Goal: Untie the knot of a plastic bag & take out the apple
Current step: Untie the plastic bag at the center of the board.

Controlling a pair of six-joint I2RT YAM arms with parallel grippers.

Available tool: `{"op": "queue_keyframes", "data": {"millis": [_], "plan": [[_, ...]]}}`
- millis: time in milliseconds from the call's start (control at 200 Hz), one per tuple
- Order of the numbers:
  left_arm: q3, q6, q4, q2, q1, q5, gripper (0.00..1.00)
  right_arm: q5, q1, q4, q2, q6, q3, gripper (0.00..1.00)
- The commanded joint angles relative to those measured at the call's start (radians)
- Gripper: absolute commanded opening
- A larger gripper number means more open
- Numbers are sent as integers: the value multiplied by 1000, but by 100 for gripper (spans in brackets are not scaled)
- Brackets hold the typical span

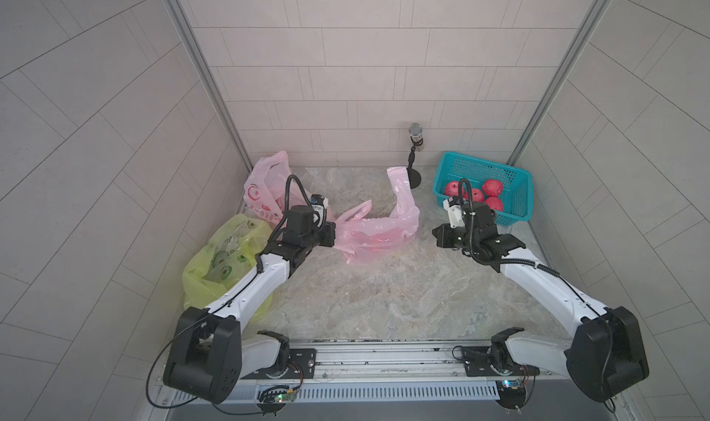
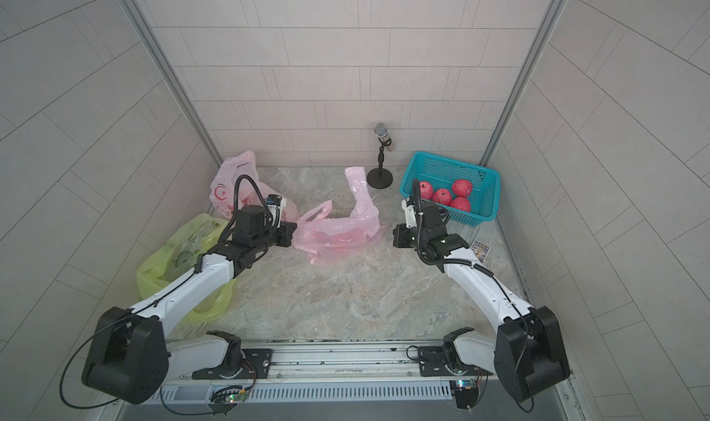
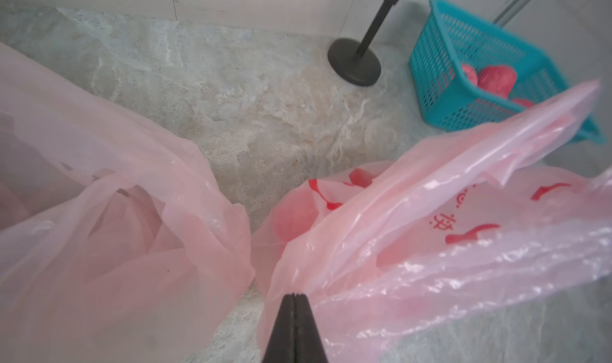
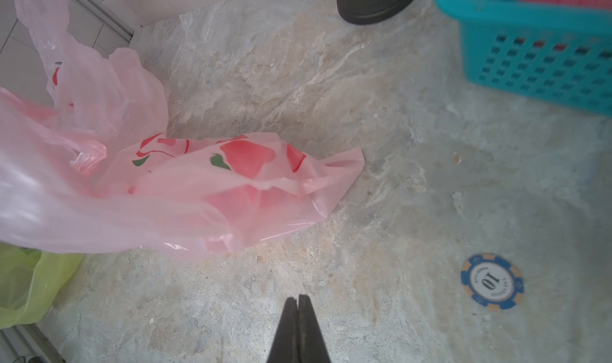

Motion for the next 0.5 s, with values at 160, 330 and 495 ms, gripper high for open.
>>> {"op": "queue_keyframes", "data": {"millis": [160,330,495], "plan": [[-141,-260,453,19,-1,90,0,-87,9,92,-25,55,-55,0],[-129,-224,396,-51,-3,103,0,-78,-15,83,6,2,77,58],[-127,-217,381,-101,-4,105,0,-131,-16,79,91,-45,196,77]]}}
